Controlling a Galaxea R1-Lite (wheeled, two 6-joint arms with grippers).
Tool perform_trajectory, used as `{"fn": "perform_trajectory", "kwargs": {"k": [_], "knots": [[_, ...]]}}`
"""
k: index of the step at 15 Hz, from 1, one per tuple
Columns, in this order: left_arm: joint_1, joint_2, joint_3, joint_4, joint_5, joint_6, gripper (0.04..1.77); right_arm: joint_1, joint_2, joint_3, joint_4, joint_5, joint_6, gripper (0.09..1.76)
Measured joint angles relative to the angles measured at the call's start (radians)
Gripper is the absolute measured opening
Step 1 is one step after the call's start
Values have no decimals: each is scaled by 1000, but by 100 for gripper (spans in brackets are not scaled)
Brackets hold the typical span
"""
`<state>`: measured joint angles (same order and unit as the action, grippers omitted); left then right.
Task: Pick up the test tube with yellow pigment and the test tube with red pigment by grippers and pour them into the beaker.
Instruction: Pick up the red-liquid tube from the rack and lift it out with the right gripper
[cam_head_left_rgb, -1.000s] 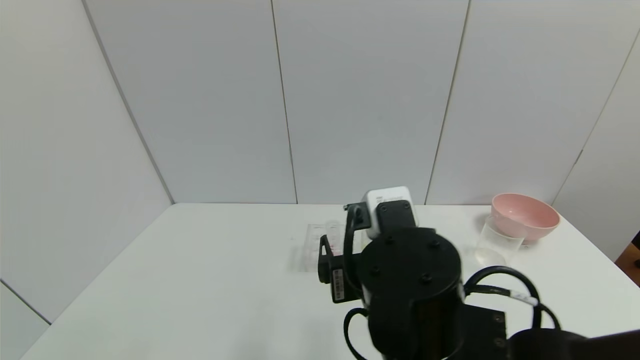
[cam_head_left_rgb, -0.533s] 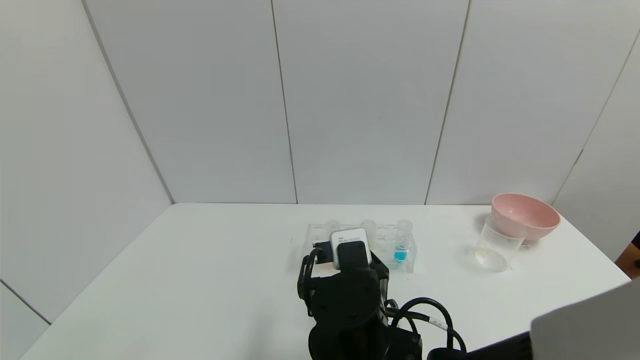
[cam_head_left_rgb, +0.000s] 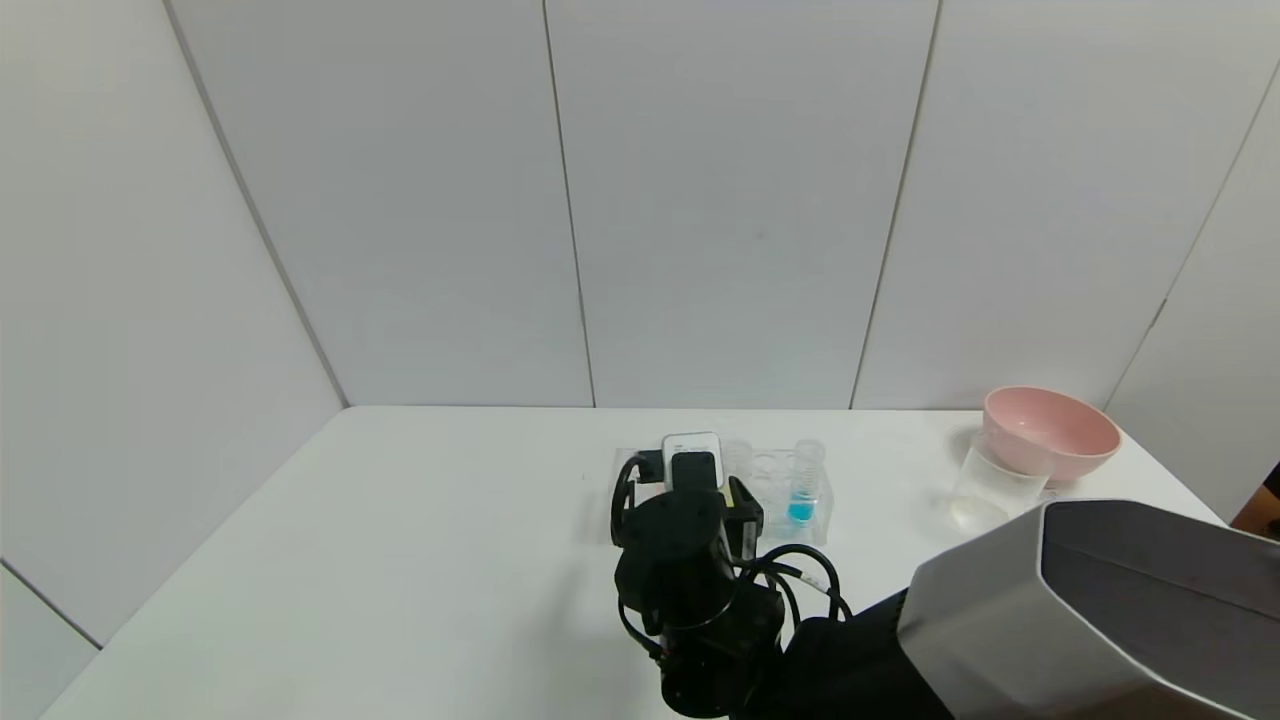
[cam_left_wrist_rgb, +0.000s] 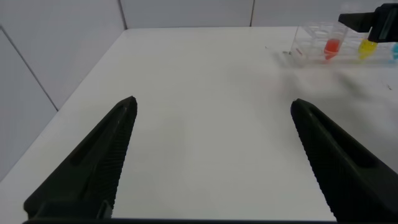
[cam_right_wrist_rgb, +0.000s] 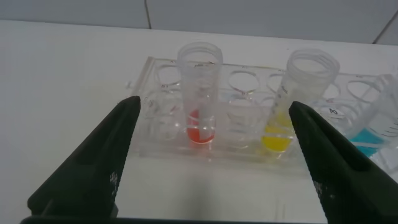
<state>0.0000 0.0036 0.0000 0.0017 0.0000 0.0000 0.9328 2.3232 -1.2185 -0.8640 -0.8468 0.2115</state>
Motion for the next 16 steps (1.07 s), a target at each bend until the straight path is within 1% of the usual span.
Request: {"fn": "perform_trajectory", "kwargs": {"k": [2, 6, 9, 12, 16], "knots": [[0, 0, 0, 0, 0, 0, 176, -11, 25, -40, 6, 41, -1, 171], [0, 0, 0, 0, 0, 0, 176, -26, 63, -87, 7, 53, -3, 171], [0, 0, 0, 0, 0, 0, 176, -45, 86, -112, 8, 80, -7, 171], [0, 0, 0, 0, 0, 0, 176, -62, 103, -121, 6, 81, -38, 171], [0, 0, 0, 0, 0, 0, 176, -72, 129, -153, 6, 83, -44, 171]]}}
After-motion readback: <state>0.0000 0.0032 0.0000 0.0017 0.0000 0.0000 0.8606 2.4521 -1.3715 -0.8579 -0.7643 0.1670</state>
